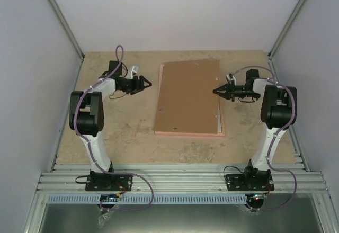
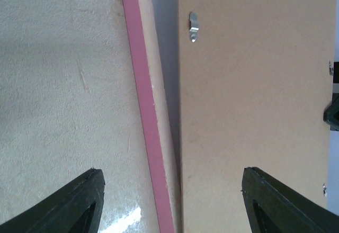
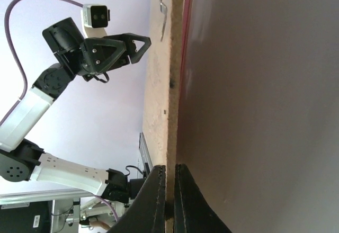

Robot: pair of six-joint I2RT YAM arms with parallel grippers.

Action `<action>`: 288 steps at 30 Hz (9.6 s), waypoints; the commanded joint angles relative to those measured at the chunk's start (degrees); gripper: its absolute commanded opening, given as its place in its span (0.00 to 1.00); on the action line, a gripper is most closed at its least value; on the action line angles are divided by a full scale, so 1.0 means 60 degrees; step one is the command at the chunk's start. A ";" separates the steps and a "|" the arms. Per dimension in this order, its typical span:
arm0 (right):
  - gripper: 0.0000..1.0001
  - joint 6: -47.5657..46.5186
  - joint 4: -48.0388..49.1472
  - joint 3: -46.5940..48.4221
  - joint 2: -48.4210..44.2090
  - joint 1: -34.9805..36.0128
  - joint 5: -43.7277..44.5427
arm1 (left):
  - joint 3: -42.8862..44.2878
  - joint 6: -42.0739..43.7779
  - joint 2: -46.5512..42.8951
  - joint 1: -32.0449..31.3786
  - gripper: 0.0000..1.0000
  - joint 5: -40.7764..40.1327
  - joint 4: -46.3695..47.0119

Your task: Put the photo into the frame

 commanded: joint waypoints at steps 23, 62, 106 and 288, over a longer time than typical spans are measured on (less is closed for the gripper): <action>0.01 -0.4663 -0.5267 0.3709 0.2125 -0.0643 0.0420 | -0.0323 -0.0042 -0.0176 0.0017 0.71 0.0427 0.0287; 0.58 -0.2651 -0.3050 0.3577 0.1824 0.0360 0.2437 | -0.0300 -0.0159 -0.0024 0.0007 0.70 0.0372 0.0347; 0.43 -0.4542 0.0389 -0.0813 0.0044 0.1509 0.8087 | -0.1280 0.2075 -0.0148 -0.0825 0.50 -0.1518 -0.0433; 0.01 -0.3000 0.1699 0.5640 0.4742 0.7098 0.6181 | 0.0175 0.2920 0.1250 -0.1209 0.00 -0.2350 0.0096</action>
